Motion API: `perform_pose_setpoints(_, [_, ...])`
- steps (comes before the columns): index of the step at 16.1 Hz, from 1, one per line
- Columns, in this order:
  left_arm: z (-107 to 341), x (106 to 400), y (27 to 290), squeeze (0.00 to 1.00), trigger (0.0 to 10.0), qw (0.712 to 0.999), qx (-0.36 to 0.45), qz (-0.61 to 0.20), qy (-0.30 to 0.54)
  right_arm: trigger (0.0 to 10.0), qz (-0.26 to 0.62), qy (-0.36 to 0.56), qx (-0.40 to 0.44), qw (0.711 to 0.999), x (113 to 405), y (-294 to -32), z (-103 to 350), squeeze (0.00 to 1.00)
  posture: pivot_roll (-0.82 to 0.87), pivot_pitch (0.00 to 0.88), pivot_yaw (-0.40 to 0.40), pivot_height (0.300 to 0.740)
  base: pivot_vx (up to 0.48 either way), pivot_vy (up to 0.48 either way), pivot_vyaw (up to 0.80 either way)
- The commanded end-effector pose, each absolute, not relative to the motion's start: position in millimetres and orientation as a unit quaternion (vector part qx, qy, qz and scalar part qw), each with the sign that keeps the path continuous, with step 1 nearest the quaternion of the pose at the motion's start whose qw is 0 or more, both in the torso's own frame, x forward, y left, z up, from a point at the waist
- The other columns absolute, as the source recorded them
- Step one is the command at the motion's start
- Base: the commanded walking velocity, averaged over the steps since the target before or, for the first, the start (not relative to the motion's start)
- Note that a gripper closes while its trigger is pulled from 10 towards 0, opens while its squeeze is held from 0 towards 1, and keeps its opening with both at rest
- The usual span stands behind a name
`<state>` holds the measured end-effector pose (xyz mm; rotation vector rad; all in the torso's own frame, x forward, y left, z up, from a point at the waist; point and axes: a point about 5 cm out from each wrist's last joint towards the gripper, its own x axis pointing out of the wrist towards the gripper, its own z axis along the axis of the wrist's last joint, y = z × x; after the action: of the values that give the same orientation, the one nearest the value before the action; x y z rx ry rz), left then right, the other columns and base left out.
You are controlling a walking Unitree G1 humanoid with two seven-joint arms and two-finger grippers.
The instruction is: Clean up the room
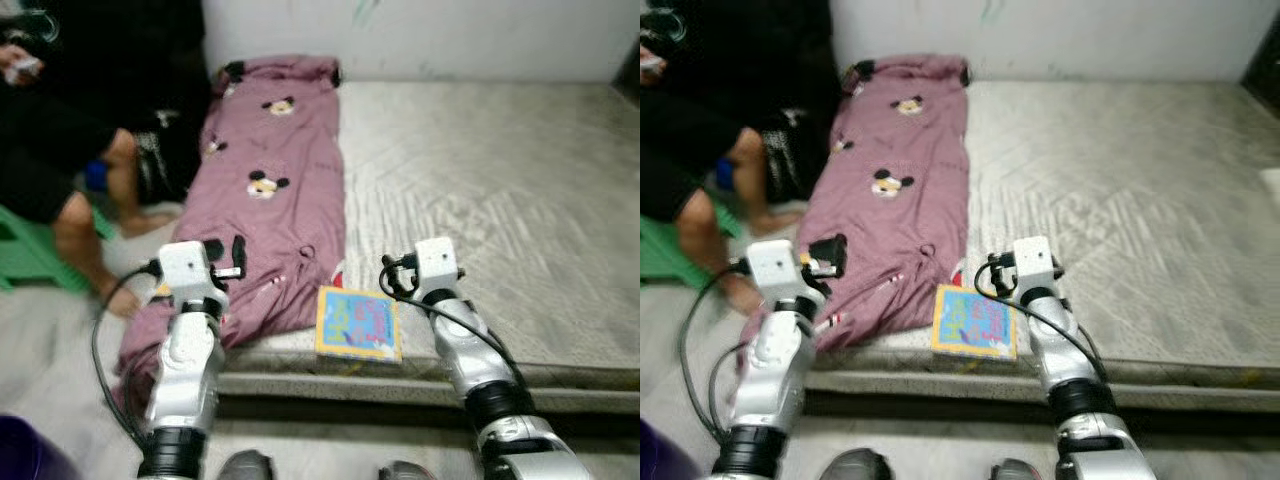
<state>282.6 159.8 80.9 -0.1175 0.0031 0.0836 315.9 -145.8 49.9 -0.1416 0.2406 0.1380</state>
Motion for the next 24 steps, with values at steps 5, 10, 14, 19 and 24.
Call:
perform_pose_setpoints(5, [85.1, 282.3, 161.3, 0.0, 10.0, 0.997, -0.059, 0.038, -0.01, 10.0, 0.077, 0.12, -0.066, 0.988, 318.2, -140.5, 52.0, 0.0, -0.05, 0.0, 0.025, 0.74, 0.0, 0.0, -0.13])
perform_pose_setpoints(10, [85.9, 282.4, 161.3, 0.0, 10.0, 0.998, -0.058, 0.037, -0.013, 10.0, 0.077, 0.119, -0.066, 0.988, 318.7, -140.4, 52.4, 0.0, -0.05, 0.0, 0.026, 0.74, 0.277, 0.0, 0.0])
perform_pose_setpoints(14, [86.0, 282.5, 161.3, 0.0, 10.0, 0.998, -0.058, 0.036, -0.012, 10.0, 0.076, 0.12, -0.065, 0.988, 318.9, -140.5, 52.7, 0.0, -0.05, 0.0, 0.026, 0.74, 0.289, 0.0, 0.0])
perform_pose_setpoints(19, [85.8, 282.9, 161.4, 0.0, 10.0, 0.998, -0.057, 0.036, -0.011, 10.0, 0.073, 0.12, -0.065, 0.988, 319.4, -141.0, 53.0, 0.0, -0.05, 0.0, 0.024, 0.74, 0.273, 0.0, 0.0])
perform_pose_setpoints(24, [84.4, 283.4, 162.9, 0.0, 10.0, 0.998, -0.053, 0.043, -0.006, 10.0, 0.069, 0.119, -0.065, 0.988, 319.9, -141.9, 53.3, 0.0, -0.05, 0.0, 0.026, 0.74, 0.104, 0.0, 0.0])
